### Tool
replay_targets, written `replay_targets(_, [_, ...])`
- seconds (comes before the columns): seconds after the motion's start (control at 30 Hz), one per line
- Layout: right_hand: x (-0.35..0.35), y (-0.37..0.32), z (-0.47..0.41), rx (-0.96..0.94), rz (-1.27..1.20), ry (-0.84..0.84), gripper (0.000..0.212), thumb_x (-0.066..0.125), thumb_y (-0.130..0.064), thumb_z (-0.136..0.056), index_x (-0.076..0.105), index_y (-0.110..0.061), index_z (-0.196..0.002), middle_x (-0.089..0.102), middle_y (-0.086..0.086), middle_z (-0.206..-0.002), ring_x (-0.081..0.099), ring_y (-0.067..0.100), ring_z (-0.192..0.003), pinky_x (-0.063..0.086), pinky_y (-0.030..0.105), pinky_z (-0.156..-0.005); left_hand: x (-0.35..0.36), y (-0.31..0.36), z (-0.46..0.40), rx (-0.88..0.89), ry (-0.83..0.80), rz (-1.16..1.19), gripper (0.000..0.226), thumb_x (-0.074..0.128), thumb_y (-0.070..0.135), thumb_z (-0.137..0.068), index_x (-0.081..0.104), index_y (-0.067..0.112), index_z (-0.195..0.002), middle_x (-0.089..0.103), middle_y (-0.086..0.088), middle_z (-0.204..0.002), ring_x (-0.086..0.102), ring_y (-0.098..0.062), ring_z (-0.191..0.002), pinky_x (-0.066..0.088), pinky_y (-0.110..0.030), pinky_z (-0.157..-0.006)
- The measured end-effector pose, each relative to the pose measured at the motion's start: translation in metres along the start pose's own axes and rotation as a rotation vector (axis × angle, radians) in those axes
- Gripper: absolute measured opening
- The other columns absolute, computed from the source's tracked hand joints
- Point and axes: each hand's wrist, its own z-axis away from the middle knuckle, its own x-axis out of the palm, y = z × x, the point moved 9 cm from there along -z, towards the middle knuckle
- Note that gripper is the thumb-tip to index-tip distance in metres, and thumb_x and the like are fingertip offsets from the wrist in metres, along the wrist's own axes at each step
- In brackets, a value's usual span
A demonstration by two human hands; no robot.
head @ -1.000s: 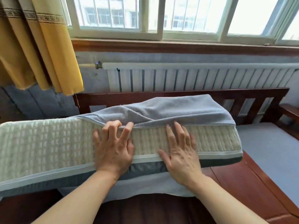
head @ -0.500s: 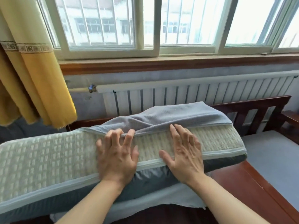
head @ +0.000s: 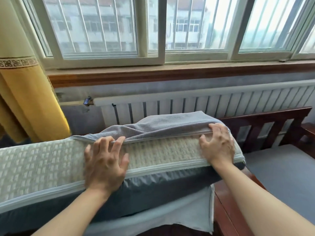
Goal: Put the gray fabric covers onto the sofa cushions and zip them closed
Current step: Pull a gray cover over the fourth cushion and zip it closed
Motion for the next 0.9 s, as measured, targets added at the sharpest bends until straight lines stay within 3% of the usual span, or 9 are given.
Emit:
replay_targets(0.2, [0.009, -0.002, -0.027, -0.01, -0.129, 0.018, 0.031, 0.054, -0.014, -0.086, 0.061, -0.01, -0.116, 0.051, 0.006, -0.128, 0.047, 0.026, -0.118, 0.037, 0.034, -0.097, 0.028, 0.078, -0.036, -0.04, -0.071, -0.01, 0.061, 0.038, 0.049, -0.075, 0.059, 0.017, -0.122, 0.052, -0.009, -0.111, 0.049, -0.03, -0.105, 0.036, -0.053, -0.095])
replay_targets(0.37, [0.005, 0.005, -0.045, -0.1, -0.189, 0.082, 0.021, 0.058, -0.002, -0.08, 0.066, -0.008, -0.098, 0.059, 0.01, -0.108, 0.053, 0.03, -0.102, 0.04, 0.035, -0.089, 0.053, 0.162, -0.05, -0.011, -0.098, -0.008, 0.062, 0.039, 0.049, -0.074, 0.058, 0.018, -0.124, 0.051, -0.011, -0.117, 0.048, -0.031, -0.111, 0.025, -0.052, -0.101])
replay_targets(0.47, [0.0, 0.015, -0.06, -0.11, -0.141, 0.118, 0.014, 0.059, 0.0, -0.074, 0.062, -0.009, -0.084, 0.057, 0.012, -0.092, 0.052, 0.033, -0.091, 0.038, 0.038, -0.075, 0.066, 0.216, -0.051, 0.033, -0.132, 0.025, 0.065, 0.041, 0.053, -0.073, 0.055, 0.019, -0.126, 0.051, -0.016, -0.126, 0.047, -0.035, -0.12, 0.016, -0.053, -0.104])
replay_targets(0.57, [-0.003, 0.04, -0.08, -0.062, -0.07, 0.055, 0.008, 0.053, -0.002, -0.079, 0.054, -0.007, -0.085, 0.056, 0.014, -0.091, 0.054, 0.036, -0.088, 0.039, 0.038, -0.069, 0.076, 0.256, -0.053, 0.094, -0.15, 0.041, 0.067, 0.041, 0.057, -0.072, 0.051, 0.02, -0.127, 0.05, -0.016, -0.131, 0.047, -0.035, -0.123, 0.015, -0.054, -0.105])
replay_targets(0.73, [-0.004, 0.025, -0.093, -0.416, 0.099, -0.059, 0.017, 0.05, 0.008, -0.074, 0.054, -0.004, -0.086, 0.054, 0.014, -0.072, 0.059, 0.041, -0.057, 0.028, 0.029, -0.05, 0.079, 0.255, -0.063, 0.113, -0.088, 0.062, 0.071, 0.044, 0.055, -0.071, 0.044, 0.017, -0.132, 0.049, -0.007, -0.134, 0.044, -0.027, -0.125, 0.016, -0.051, -0.106])
replay_targets(0.9, [-0.03, 0.023, -0.055, -0.681, 0.143, -0.01, 0.034, 0.063, 0.004, -0.053, 0.045, -0.013, -0.078, 0.047, 0.003, -0.056, 0.049, 0.028, -0.036, 0.017, 0.023, -0.04, 0.083, 0.248, -0.087, 0.143, -0.056, 0.047, 0.065, 0.044, 0.052, -0.065, 0.045, 0.02, -0.123, 0.053, -0.006, -0.122, 0.05, -0.028, -0.112, 0.025, -0.054, -0.101])
